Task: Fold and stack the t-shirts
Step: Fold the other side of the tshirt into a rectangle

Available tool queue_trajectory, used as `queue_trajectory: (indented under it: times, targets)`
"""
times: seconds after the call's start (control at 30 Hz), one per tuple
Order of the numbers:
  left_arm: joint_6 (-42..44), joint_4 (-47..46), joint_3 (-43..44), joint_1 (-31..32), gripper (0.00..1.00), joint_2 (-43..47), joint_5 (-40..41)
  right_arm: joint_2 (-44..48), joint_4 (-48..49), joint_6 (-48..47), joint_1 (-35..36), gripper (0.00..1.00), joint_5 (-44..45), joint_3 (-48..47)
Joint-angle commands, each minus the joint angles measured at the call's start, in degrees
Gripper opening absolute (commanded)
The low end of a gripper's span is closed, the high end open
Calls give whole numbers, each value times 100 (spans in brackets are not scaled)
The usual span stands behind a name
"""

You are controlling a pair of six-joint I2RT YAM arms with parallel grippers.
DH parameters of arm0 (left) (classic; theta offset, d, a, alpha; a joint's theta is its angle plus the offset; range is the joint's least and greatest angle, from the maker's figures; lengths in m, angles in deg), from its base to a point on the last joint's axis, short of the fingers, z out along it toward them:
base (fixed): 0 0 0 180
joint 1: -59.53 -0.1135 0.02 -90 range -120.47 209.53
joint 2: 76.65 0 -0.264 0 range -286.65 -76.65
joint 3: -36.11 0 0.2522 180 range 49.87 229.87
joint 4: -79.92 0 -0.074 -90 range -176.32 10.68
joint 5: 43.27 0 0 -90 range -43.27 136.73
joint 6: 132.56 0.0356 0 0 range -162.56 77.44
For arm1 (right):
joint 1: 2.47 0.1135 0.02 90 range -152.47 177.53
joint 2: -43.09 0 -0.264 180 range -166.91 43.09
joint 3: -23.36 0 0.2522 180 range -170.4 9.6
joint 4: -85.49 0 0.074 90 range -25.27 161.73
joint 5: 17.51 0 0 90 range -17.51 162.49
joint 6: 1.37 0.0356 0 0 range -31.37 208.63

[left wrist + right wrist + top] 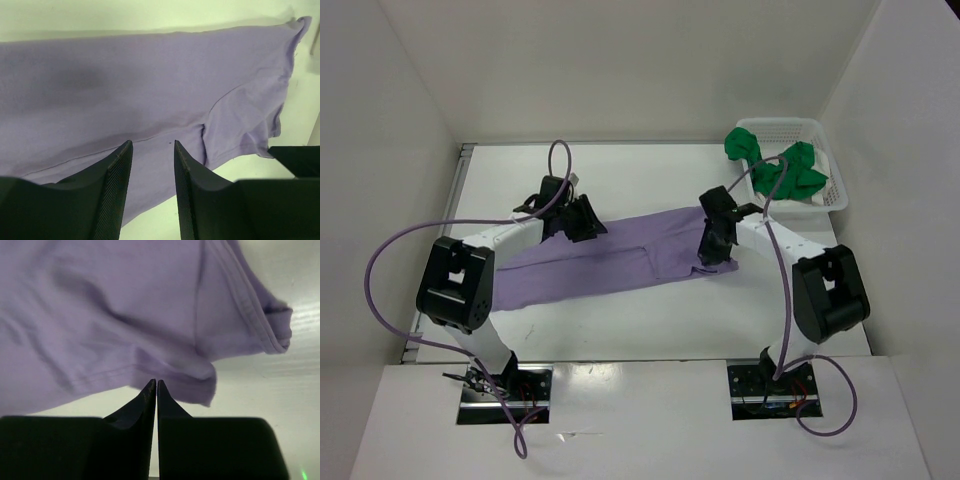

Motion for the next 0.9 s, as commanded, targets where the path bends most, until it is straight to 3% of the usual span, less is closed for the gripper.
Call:
queue_trajectory:
  times: [0.0,0.3,0.4,0.57,0.73,0.87]
  targets:
    - [138,-65,-149,12,46,147,-62,-182,141,152,12,7,-9,354]
    - [323,224,-140,-138,47,323,166,-447,220,206,-145,6,274,567]
    - [384,277,-210,-357,47,472,167,-79,106,206,-198,23,344,103]
    - [516,479,-210,-357,47,701,290,-251,237,91,-199,30,-16,-804]
    - [516,532,-325,-357,47,938,290,-1245,746,39,-199,5,-341,-1166]
    - [569,725,-220,-357,47,1088,290,-1905,958,144,-85,3,-517,-1289]
